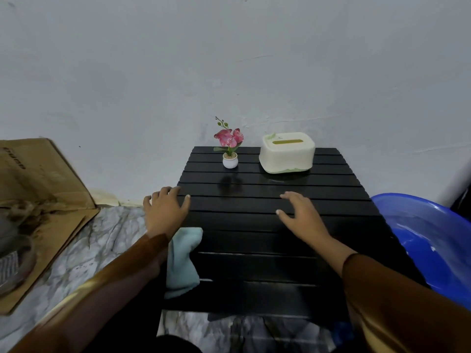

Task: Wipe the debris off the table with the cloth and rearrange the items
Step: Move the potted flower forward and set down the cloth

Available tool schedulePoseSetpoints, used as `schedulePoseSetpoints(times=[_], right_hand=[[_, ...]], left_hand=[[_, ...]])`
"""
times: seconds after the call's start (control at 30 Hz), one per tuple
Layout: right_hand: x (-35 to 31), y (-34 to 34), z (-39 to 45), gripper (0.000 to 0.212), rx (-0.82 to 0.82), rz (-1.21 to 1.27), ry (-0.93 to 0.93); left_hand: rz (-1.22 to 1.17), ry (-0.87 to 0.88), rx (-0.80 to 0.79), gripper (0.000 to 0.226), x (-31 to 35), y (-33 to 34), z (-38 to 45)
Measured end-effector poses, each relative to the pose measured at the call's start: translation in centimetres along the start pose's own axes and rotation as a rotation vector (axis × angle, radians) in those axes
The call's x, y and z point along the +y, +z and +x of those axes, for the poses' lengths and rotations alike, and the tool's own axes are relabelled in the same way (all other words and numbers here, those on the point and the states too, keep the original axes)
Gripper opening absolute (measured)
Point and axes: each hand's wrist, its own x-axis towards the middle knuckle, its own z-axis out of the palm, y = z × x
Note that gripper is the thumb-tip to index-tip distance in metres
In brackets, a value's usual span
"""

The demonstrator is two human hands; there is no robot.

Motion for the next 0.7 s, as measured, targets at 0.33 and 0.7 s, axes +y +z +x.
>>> schedulePoseSetpoints(times=[0.33,0.7], right_hand=[[-5.1,7.2,13.6,0.06,-0.07,0.273,0.129],[-4.4,12.7,23.5,0.086,0.021,0.264,0.258]], left_hand=[[-0.034,-0.117,-0.147,0.059,-2.4,4.5,8.9],[-0.113,-0.167,-0.309,0.065,-3.9,9.9,13.3]])
